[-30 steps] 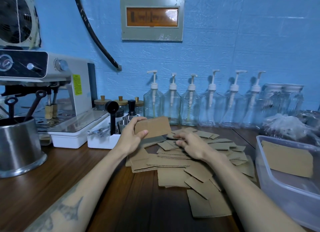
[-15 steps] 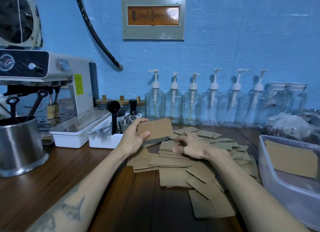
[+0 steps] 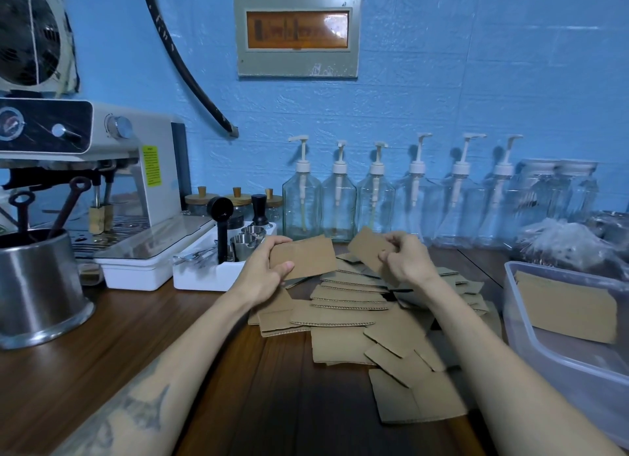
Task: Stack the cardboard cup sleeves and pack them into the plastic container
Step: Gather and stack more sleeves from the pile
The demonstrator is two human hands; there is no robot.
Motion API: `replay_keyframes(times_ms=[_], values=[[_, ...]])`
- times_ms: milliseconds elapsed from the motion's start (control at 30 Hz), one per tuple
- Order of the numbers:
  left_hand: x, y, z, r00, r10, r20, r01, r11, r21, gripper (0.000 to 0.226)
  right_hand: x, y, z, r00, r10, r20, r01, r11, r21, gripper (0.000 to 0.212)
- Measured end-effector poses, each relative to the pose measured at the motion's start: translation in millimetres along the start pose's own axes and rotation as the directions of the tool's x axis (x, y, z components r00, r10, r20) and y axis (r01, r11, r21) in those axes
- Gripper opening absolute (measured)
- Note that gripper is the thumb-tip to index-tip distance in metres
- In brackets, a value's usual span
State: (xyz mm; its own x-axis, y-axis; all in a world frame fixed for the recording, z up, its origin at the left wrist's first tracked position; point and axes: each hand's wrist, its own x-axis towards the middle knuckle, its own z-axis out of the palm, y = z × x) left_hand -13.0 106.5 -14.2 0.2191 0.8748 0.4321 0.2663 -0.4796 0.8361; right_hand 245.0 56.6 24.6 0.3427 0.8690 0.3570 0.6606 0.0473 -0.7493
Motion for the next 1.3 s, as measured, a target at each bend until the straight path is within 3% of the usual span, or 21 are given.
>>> replay_keyframes(times_ms=[67,133,200,400,533,633,733,867,1000,1167,1300], values=[[-1.3,-0.7,1.1,0.999,-0.009,0.037,0.009,1.000,0.006,0.036,-4.2,-8.4,-1.6,0.998,-0.036,-0.058,0.045,0.984,0.171,0.031],[-2.5,-0.7,1.8,0.996,0.002,0.088,-0.003,1.000,0.016,0.040,-11.2,-18.5,0.6,0.994,-0.108,-0.011,0.105,0.932,0.348,0.033],[-3.8,0.0,1.8,0.990,0.012,0.138,-0.016,0.999,0.028,0.047,-19.9,-26.4,7.6,0.981,-0.184,0.068,0.143,0.905,0.400,0.035],[-9.2,6.9,4.4,0.964,0.005,0.264,-0.012,1.000,0.026,0.064,-28.2,-23.1,35.5,0.922,-0.328,0.207,0.334,0.942,0.003,0.045],[-11.9,11.4,6.1,0.962,0.020,0.273,-0.021,1.000,0.002,0.051,-26.5,-17.7,43.8,0.904,-0.401,0.147,0.417,0.904,-0.096,0.060],[-13.0,12.7,7.0,0.960,0.034,0.278,-0.035,0.999,-0.002,0.042,-25.1,-13.4,44.3,0.915,-0.376,0.143,0.390,0.918,-0.078,0.075],[-13.1,13.2,6.4,0.958,0.022,0.285,-0.023,1.000,0.002,0.039,-26.3,-10.1,41.0,0.899,-0.291,0.327,0.322,0.946,-0.042,0.087],[-12.2,10.5,6.7,0.955,-0.031,0.294,0.034,0.999,-0.006,0.037,-25.2,-10.0,38.1,0.869,-0.253,0.425,0.283,0.959,-0.009,0.070],[-13.1,8.5,8.4,0.950,-0.067,0.304,0.087,0.995,-0.055,0.037,-26.1,-8.7,37.4,0.843,-0.234,0.484,0.256,0.967,0.021,0.071],[-11.5,7.1,8.8,0.975,0.067,0.214,-0.058,0.997,-0.048,0.032,-26.5,-6.7,35.1,0.854,-0.343,0.392,0.339,0.937,0.082,0.070],[-12.0,4.0,9.1,0.969,0.056,0.240,-0.057,0.998,0.000,0.028,-25.3,-5.1,38.1,0.833,-0.295,0.469,0.343,0.939,-0.019,0.066]])
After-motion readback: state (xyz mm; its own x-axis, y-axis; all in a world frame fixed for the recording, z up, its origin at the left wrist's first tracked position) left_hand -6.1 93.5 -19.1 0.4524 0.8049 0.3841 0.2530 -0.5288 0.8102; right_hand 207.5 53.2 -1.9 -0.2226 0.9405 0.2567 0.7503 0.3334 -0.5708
